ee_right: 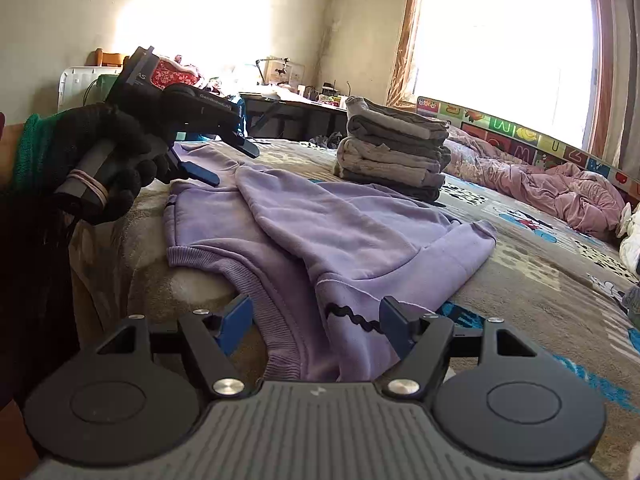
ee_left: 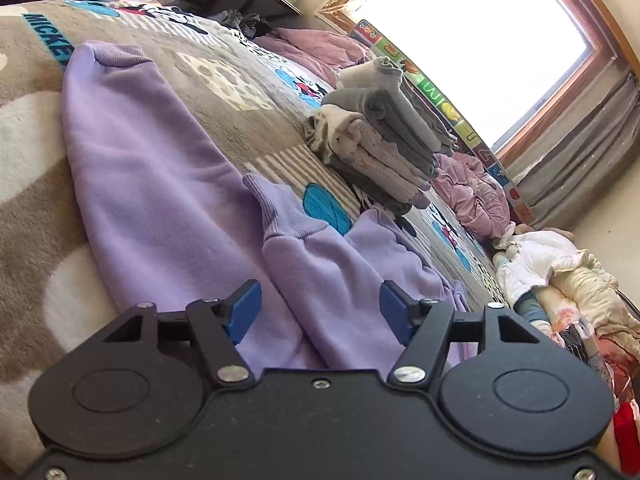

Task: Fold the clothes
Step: 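Move the left gripper to the other sleeve cuff and grasp it, then lift the cuff with the left gripper, lay it across the body, release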

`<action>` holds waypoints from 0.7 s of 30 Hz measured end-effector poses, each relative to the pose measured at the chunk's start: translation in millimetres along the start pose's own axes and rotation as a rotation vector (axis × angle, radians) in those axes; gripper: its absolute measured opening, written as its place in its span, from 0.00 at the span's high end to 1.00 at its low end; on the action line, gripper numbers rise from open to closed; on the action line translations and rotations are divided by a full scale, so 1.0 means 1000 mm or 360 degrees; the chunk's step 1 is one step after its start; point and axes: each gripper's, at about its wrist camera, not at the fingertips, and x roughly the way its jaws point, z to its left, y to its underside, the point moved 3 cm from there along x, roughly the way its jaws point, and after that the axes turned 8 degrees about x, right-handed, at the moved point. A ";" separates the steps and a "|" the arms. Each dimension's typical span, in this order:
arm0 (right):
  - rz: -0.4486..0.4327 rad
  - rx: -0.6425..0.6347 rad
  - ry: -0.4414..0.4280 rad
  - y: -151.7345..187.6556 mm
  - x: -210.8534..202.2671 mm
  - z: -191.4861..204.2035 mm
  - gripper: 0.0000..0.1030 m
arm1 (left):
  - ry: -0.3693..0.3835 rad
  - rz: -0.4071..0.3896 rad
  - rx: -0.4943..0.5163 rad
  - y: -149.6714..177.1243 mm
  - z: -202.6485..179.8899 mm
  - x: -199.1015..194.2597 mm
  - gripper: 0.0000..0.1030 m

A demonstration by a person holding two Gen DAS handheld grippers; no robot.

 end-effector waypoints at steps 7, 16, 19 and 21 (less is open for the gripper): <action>0.0041 0.0043 -0.0019 0.008 0.014 -0.005 0.32 | -0.0114 0.0010 0.0027 -0.003 -0.002 0.022 0.58; 0.0012 0.0104 -0.0033 0.007 0.018 -0.014 0.29 | -0.0014 -0.0052 0.0294 -0.018 -0.047 0.017 0.97; 0.0014 0.0133 -0.0053 0.006 0.020 -0.017 0.28 | 0.0059 -0.0085 0.0407 -0.027 -0.090 0.018 0.98; 0.0044 0.0129 -0.0080 0.007 0.023 -0.016 0.27 | 0.0106 -0.0094 0.0455 -0.030 -0.119 0.023 0.98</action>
